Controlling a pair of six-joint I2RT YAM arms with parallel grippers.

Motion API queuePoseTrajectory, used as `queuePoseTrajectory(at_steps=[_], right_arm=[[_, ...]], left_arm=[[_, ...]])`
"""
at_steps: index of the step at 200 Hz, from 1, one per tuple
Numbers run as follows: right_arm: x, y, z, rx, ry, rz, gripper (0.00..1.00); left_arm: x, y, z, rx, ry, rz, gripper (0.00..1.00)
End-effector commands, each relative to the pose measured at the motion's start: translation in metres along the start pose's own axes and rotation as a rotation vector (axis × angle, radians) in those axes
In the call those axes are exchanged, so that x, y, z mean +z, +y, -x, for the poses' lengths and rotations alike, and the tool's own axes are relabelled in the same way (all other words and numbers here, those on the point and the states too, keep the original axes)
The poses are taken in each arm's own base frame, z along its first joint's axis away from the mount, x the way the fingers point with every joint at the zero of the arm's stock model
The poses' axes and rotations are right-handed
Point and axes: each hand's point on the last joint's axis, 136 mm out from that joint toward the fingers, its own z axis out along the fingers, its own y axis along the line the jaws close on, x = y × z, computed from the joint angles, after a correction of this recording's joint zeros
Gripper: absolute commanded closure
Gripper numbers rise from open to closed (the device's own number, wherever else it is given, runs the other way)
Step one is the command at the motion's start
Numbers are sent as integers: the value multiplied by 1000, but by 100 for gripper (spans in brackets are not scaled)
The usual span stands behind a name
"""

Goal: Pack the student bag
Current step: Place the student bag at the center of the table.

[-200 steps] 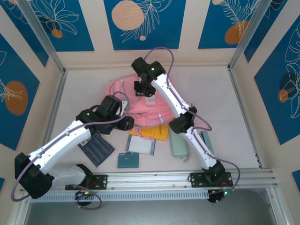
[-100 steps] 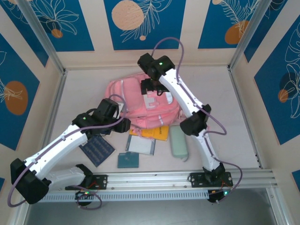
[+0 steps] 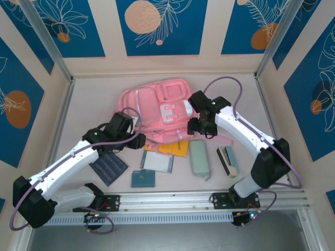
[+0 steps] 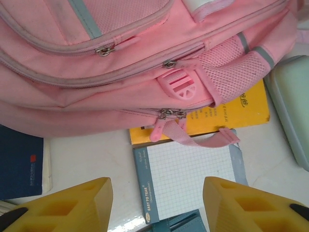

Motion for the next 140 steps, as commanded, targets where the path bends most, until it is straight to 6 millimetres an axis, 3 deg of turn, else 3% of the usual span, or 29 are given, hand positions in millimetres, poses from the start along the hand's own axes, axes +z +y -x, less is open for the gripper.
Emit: queuePoseTrajectory(at_steps=[1,10,22,38,55,82,140], right_arm=[[-25,84,44,-97,-216,404,33],[-21,95,49,-116,-220,447,42],[-17,101,56,-142,-222,463,62],[-19,113,63,-180,-225,560,71],[-7,118,68,-145,-195,592,73],[19,127,54,-141,-102,591,75],[43,104,45,-80,-78,530,78]], left_arm=[[1,6,4,-8,-83,-8,49],[2,5,3,-15,-115,-24,49],[2,6,4,-23,-155,-37,49],[6,6,1,-20,-176,-50,49],[13,3,-2,7,-162,-72,50],[33,-7,-7,79,-84,-105,56],[84,1,-23,124,140,-5,57]])
